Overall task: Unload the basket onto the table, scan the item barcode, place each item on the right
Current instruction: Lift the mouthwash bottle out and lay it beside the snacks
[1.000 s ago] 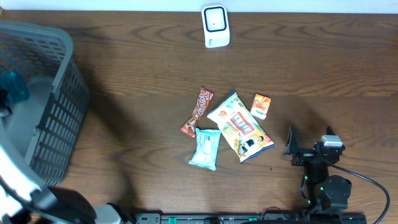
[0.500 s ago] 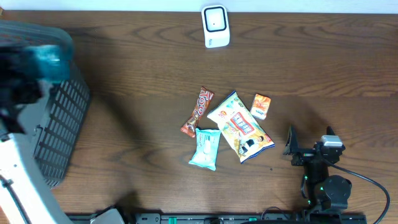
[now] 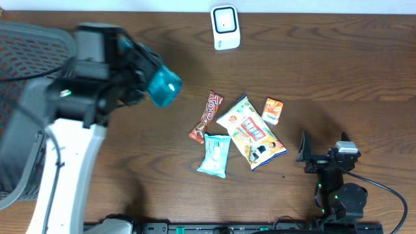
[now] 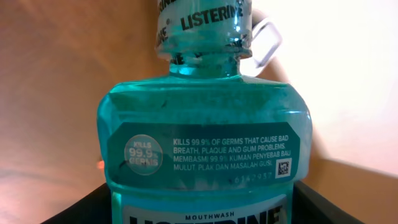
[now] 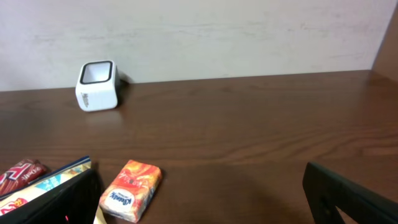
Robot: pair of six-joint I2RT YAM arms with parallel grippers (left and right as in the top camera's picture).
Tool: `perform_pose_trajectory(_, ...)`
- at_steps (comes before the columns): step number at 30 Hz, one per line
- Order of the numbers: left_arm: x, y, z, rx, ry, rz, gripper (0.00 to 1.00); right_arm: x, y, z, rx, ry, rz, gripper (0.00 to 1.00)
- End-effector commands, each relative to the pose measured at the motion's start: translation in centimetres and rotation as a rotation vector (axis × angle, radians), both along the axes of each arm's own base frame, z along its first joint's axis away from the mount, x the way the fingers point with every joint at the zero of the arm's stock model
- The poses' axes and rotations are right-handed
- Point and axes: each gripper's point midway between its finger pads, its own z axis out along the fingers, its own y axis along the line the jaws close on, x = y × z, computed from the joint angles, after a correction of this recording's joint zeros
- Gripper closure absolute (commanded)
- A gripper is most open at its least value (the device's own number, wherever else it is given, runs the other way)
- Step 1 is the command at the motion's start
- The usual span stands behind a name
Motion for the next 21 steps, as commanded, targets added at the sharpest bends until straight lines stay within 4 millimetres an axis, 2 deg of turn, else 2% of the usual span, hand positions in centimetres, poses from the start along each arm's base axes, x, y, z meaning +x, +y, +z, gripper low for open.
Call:
perform_pose_trajectory(1, 0.3, 0.0, -1.9, 0.167, 0.032, -0.001, 0.85, 0.0, 0.2, -0.1, -0.011, 0.005, 0.010, 0.01)
perform_pose_trajectory(7, 0.6, -3.7, -7.9, 0.313, 0.177, -0.167, 0.85, 0.0, 0.2, -0.1, -0.011, 0.005, 0.011, 0.01)
perform_pose_trajectory(11, 1.0, -5.7, -12.6, 0.382, 0.276, -0.273, 0.85, 0.0, 0.2, -0.1, -0.011, 0.005, 0.010, 0.01)
perform_pose_trajectory(14, 1.3, -6.9, -16.0, 0.404, 0.345, -0.308, 0.85, 0.0, 0.2, -0.1, -0.011, 0.005, 0.010, 0.01)
perform_pose_trajectory(17, 1.5, -9.1, -19.0, 0.382, 0.387, -0.359, 0.85, 0.0, 0.2, -0.1, -0.011, 0.005, 0.010, 0.01)
perform_pose_trajectory(21, 1.7, -11.8, -21.9, 0.384, 0.394, -0.414, 0.85, 0.0, 0.2, -0.2, -0.011, 0.005, 0.010, 0.01)
